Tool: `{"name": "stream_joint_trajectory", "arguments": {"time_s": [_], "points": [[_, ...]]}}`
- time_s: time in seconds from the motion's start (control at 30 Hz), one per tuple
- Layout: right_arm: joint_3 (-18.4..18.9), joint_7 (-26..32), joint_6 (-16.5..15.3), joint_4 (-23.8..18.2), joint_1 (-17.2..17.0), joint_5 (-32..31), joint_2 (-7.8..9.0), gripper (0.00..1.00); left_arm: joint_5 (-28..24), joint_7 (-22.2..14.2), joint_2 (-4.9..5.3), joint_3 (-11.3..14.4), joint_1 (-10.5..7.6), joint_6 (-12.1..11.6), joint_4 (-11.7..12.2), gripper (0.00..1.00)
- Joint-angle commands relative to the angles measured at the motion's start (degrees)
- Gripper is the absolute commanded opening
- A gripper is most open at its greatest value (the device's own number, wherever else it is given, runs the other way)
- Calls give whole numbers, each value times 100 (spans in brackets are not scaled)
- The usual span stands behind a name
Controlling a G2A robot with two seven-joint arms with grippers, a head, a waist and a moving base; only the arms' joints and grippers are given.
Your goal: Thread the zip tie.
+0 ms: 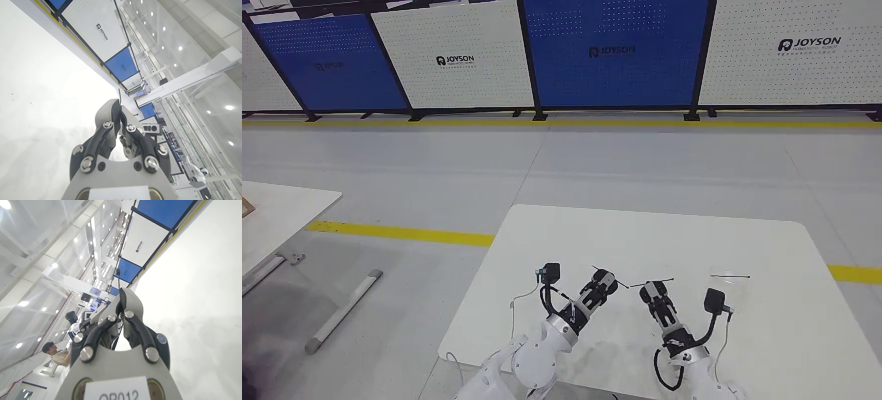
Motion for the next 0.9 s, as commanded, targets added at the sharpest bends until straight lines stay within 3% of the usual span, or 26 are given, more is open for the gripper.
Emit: {"name": "stream_joint_trajectory", "arguments": {"time_s": [0.0,0.4,0.6,0.87], "points": [[1,-2,-6,-2,-2,1,1,0,0,0,0,0,0,0,0,0],[120,174,-124,-145,-154,104,2,0,0,0,0,0,0,0,0,0],[139,-215,-78,-199,-232,-117,-19,0,1,-7,-2,11,1,11,2,0],[139,-215,-78,-199,-232,-117,-19,0,134,340,-54,103,6,311,-19,0]]}}
